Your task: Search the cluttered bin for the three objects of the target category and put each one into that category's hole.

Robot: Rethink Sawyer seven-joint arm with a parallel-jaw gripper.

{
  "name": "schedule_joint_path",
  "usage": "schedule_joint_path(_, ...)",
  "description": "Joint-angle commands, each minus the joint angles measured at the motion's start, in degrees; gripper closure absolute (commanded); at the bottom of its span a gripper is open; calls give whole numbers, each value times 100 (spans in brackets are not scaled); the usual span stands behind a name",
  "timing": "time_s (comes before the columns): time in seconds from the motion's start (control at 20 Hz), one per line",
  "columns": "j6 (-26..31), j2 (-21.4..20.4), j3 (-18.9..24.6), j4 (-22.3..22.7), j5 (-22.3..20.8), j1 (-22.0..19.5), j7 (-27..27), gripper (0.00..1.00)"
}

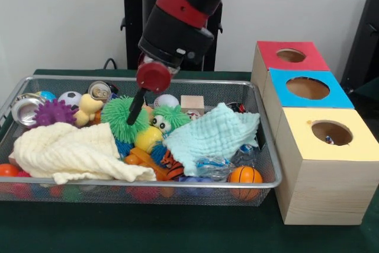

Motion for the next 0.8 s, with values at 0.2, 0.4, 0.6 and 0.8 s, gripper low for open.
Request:
schedule_joint_path(0.2, 815, -258, 1902, 653, -50, -409, 1025, 0)
schedule_joint_path(0.4, 1334, -283, 1720, 579, -101, -214, 919, 0)
schedule_joint_path(0.6, 2021, -476, 1585, 561, -188, -84, 932, 0)
schedule_joint_path(0.8, 2577, -630, 1523, 536, -252, -11, 955, 0)
